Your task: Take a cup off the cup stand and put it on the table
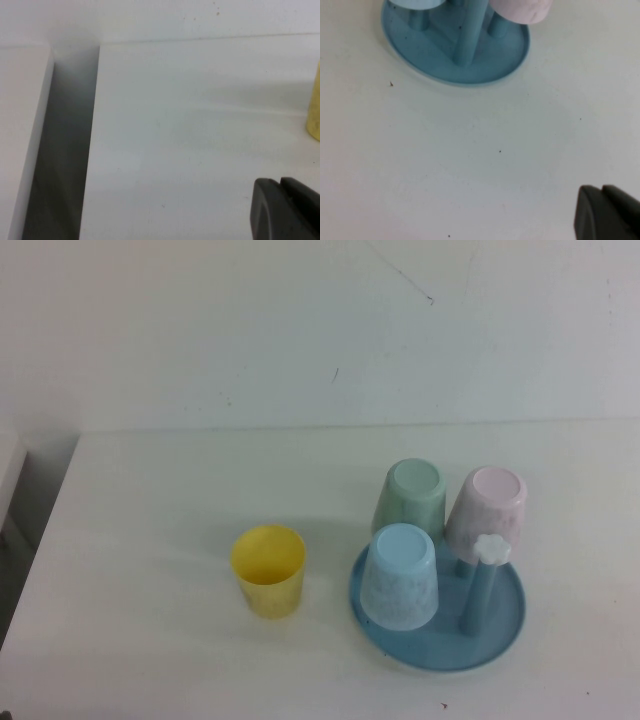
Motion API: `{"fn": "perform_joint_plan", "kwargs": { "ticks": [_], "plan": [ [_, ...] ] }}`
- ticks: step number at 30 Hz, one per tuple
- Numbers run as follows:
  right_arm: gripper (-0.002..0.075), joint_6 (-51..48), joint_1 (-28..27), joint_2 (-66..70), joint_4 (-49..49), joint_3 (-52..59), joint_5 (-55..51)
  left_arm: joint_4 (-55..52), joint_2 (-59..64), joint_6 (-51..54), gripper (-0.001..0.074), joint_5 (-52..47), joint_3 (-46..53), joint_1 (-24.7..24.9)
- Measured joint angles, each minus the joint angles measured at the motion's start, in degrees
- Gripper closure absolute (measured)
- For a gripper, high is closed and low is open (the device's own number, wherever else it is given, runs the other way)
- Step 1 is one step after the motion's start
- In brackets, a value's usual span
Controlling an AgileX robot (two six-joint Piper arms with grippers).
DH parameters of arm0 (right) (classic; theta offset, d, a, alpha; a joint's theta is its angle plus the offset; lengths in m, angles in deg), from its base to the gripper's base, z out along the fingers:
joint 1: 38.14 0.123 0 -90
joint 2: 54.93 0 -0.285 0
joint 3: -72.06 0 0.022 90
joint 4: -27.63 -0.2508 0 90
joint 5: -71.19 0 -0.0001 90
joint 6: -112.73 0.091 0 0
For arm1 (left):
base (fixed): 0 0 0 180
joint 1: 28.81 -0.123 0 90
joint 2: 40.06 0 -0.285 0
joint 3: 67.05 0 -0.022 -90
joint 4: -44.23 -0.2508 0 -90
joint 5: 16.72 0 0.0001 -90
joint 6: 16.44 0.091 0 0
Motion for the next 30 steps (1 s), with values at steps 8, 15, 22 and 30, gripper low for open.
{"fn": "perform_joint_plan", "kwargs": {
  "ticks": [8, 15, 22, 30],
  "plan": [
    [0.0727, 0.0, 0.0, 0.0, 0.0, 0.0, 0.0, 0.6, 0.0, 0.0, 0.0737, 0.0, 0.0, 0.0],
    [0.0727, 0.0, 0.0, 0.0, 0.0, 0.0, 0.0, 1.0, 0.0, 0.0, 0.0737, 0.0, 0.0, 0.0],
    [0.0727, 0.0, 0.0, 0.0, -0.4, 0.0, 0.0, 1.1, 0.0, 0.0, 0.0737, 0.0, 0.0, 0.0],
    [0.0727, 0.0, 0.0, -1.0, -0.2, 0.9, 1.3, 1.3, 0.0, 0.0, 0.0737, -0.1, 0.0, 0.0]
  ]
}}
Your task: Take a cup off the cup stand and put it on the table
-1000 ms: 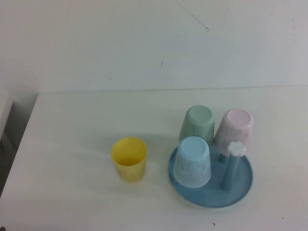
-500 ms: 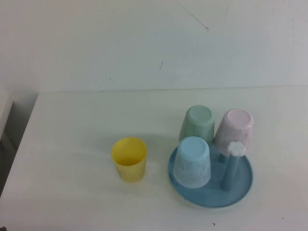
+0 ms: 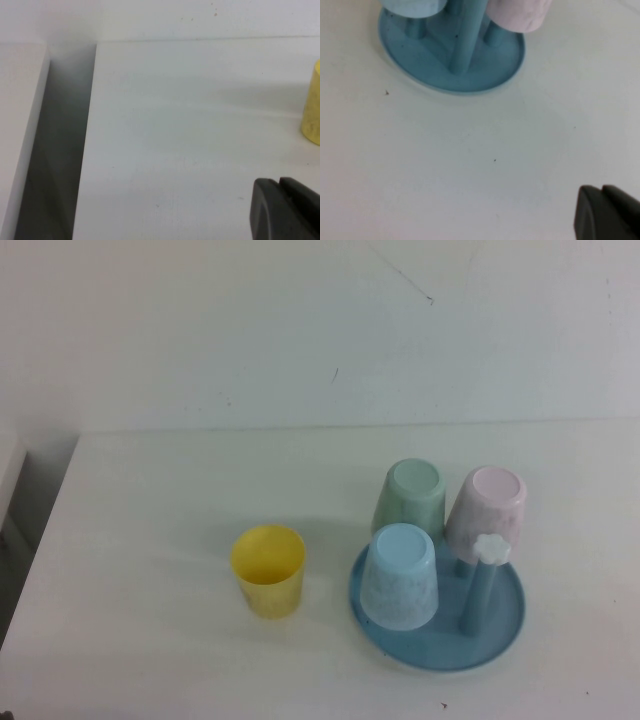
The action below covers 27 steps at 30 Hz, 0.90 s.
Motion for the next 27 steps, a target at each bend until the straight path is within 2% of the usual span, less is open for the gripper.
{"fn": "perform_joint_plan", "kwargs": {
  "ticks": [4, 8, 14, 20, 27],
  "plan": [
    [0.0727, 3.2, -1.1, -3.4, 4.0, 3.1, 4.3, 0.0, 0.0, 0.0, 0.0737, 0.0, 0.0, 0.0],
    [0.0727, 9.7, -4.8, -9.3, 7.4, 9.3, 9.3, 0.1, 0.0, 0.0, 0.0737, 0.0, 0.0, 0.0],
    [0.0727, 12.8, -11.0, -18.5, 8.3, 17.7, 16.9, 0.1, 0.0, 0.0, 0.0737, 0.0, 0.0, 0.0],
    [0.0727, 14.3, -16.8, -20.6, 8.6, 22.8, 18.5, 0.1, 0.0, 0.0, 0.0737, 0.0, 0.0, 0.0],
    [0.0727, 14.7, -18.5, -20.6, 8.5, 22.9, 19.3, 0.1, 0.0, 0.0, 0.0737, -0.1, 0.0, 0.0]
  ]
}}
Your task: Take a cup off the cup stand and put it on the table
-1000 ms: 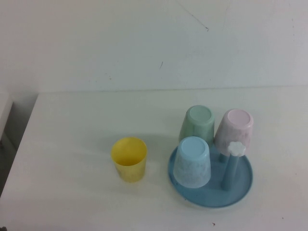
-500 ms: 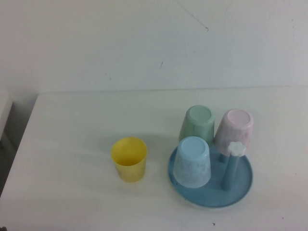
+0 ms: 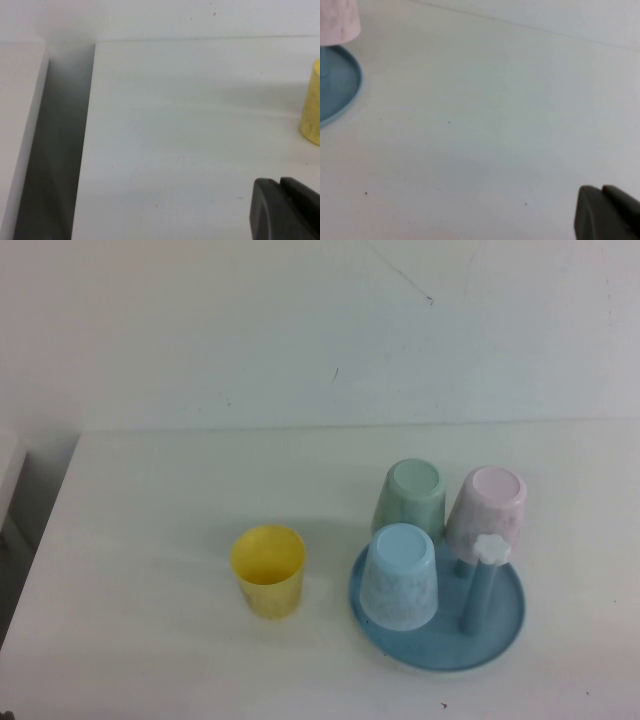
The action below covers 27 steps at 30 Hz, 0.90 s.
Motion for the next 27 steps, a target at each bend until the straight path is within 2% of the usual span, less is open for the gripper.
{"fn": "perform_joint_plan", "kwargs": {
  "ticks": [27],
  "plan": [
    [0.0727, 0.0, -0.3, 0.0, -2.8, 0.3, 1.1, 0.0, 0.0, 0.0, 0.0737, 0.0, 0.0, 0.0]
  ]
}}
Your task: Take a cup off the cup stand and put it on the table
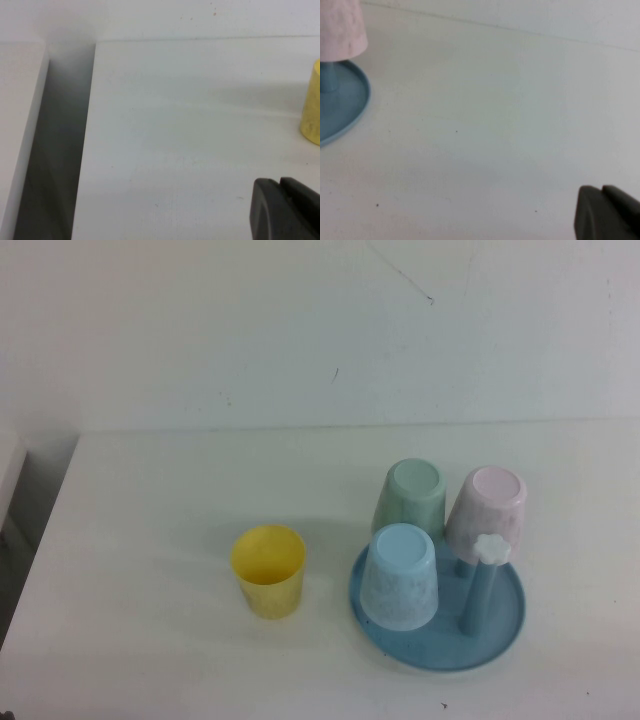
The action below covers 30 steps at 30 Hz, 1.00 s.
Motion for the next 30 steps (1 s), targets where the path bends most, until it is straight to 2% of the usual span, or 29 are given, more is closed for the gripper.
{"fn": "perform_joint_plan", "kwargs": {
  "ticks": [30],
  "plan": [
    [0.0727, 1.5, 0.0, 0.0, 0.0, 0.1, 0.1, 0.0, 0.0, 0.0, 0.0737, 0.0, 0.0, 0.0]
  ]
}}
